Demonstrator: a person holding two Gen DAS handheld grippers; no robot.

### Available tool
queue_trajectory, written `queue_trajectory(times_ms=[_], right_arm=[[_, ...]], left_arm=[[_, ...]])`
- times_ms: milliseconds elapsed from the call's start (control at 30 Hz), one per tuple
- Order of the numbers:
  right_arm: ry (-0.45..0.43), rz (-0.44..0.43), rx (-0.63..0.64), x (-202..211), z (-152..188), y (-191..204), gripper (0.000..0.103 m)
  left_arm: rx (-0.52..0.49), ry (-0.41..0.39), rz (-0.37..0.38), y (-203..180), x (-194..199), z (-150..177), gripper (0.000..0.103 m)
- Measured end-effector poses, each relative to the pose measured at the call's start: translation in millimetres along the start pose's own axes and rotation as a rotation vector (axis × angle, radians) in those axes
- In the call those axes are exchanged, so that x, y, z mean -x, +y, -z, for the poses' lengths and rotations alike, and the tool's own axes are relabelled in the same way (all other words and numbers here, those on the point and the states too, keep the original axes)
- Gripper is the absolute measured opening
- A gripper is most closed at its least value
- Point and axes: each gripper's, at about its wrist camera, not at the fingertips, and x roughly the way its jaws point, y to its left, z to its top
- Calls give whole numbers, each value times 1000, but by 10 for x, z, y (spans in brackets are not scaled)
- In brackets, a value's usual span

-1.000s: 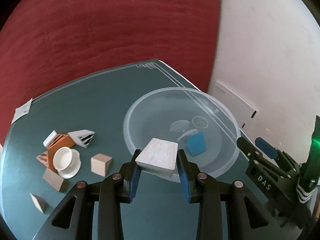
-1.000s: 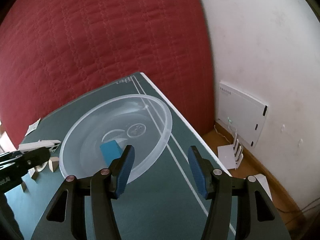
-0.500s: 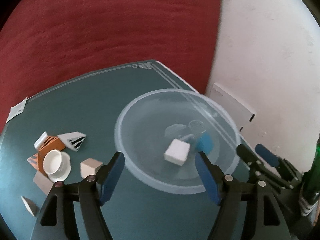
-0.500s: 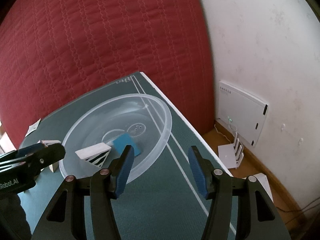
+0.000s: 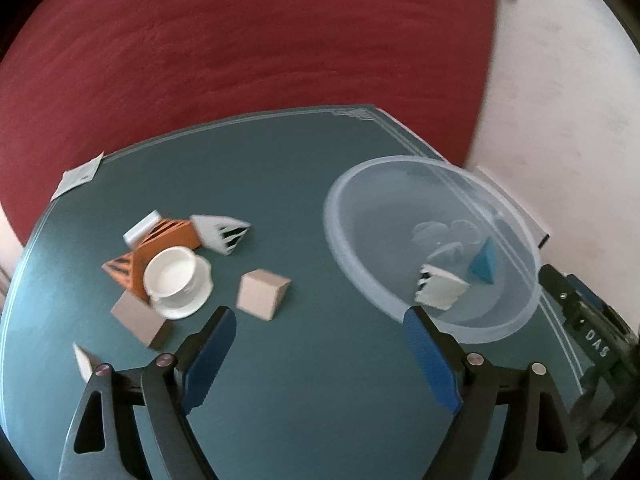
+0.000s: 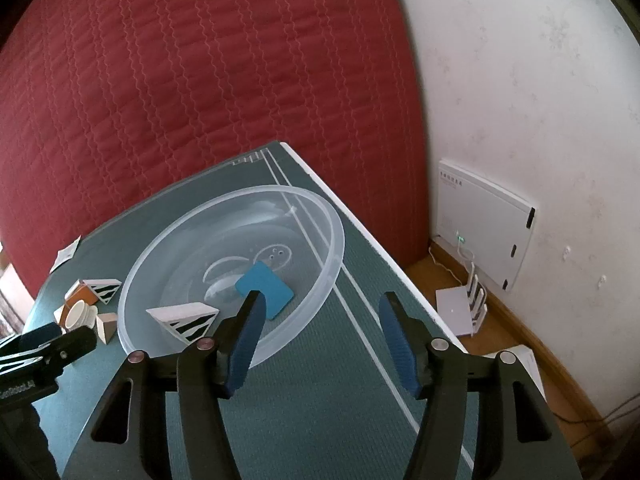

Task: Organize rigid objects
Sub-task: 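Withdraw both open grippers from the bowl toward the remaining objects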

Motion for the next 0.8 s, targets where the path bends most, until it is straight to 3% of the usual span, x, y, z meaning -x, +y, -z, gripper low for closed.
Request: queue_trajectory(times_ms=[800], right_arm=[[-5, 50, 7, 62, 60, 54, 64]], left_arm=[[204, 22, -153, 976, 214, 279, 89]])
